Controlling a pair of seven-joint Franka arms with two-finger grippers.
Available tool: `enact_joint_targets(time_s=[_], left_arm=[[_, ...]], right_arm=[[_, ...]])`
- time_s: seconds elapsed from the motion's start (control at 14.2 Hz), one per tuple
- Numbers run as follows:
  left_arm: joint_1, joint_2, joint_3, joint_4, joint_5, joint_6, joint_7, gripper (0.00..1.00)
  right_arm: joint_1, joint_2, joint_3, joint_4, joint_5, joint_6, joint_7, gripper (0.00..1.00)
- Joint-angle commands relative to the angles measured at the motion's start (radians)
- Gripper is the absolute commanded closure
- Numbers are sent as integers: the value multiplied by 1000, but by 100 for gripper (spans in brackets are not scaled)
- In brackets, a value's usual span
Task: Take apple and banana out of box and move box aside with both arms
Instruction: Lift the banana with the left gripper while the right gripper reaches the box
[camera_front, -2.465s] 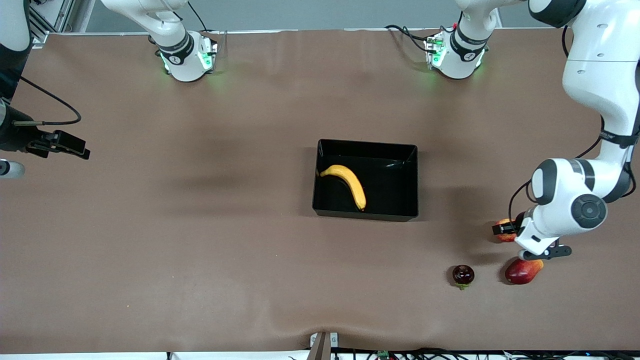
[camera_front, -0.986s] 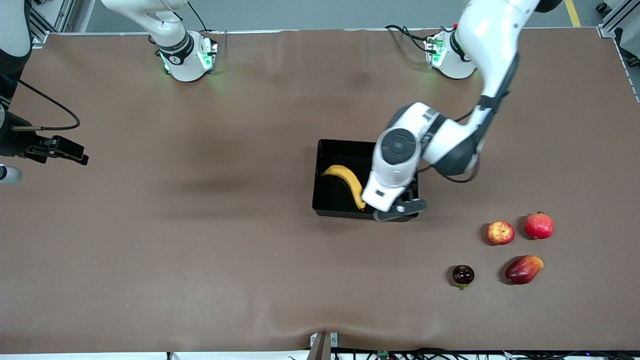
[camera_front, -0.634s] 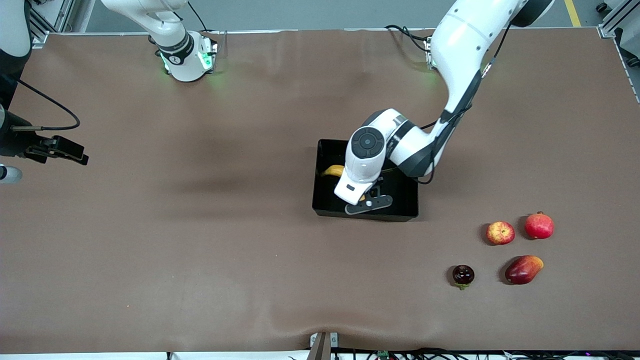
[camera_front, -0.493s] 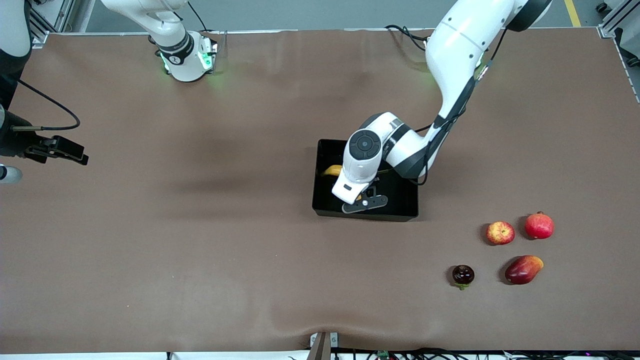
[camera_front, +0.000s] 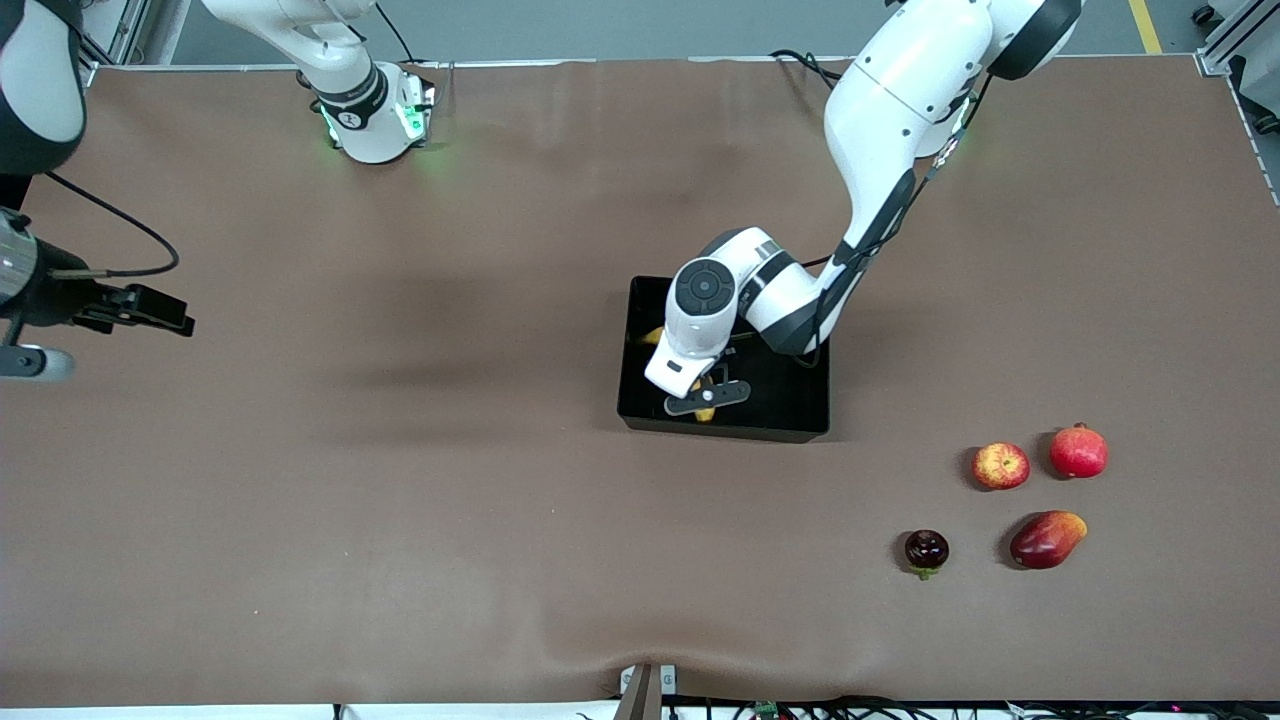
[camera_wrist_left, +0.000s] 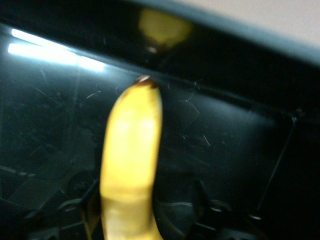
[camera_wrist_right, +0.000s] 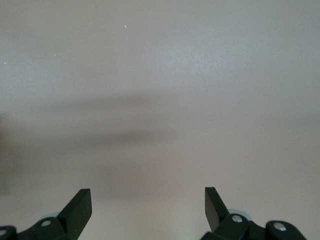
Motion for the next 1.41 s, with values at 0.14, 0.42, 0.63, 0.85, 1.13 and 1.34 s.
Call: enact_joint_targets(time_s=[0.14, 0.42, 0.63, 0.85, 1.13, 1.34], left_arm=[[-8, -13, 2, 8, -11, 22, -25, 100], [-4, -75, 2, 19, -3, -29, -19, 100], [9, -142, 2, 48, 0, -130, -7, 100], [29, -206, 4, 82, -4, -222, 28, 100], [153, -305, -7, 76, -72, -311, 236, 100], [246, -363, -7, 65, -103, -436, 420, 100]], right_arm=[[-1, 64, 5, 17, 31, 6, -83, 0], [48, 124, 6, 17, 33, 91, -79, 0], [120, 174, 6, 17, 95, 147, -71, 0], [181, 239, 5, 17, 163, 238, -71, 0], [310, 294, 5, 17, 162, 322, -56, 0], [407, 346, 5, 17, 162, 406, 102, 0]])
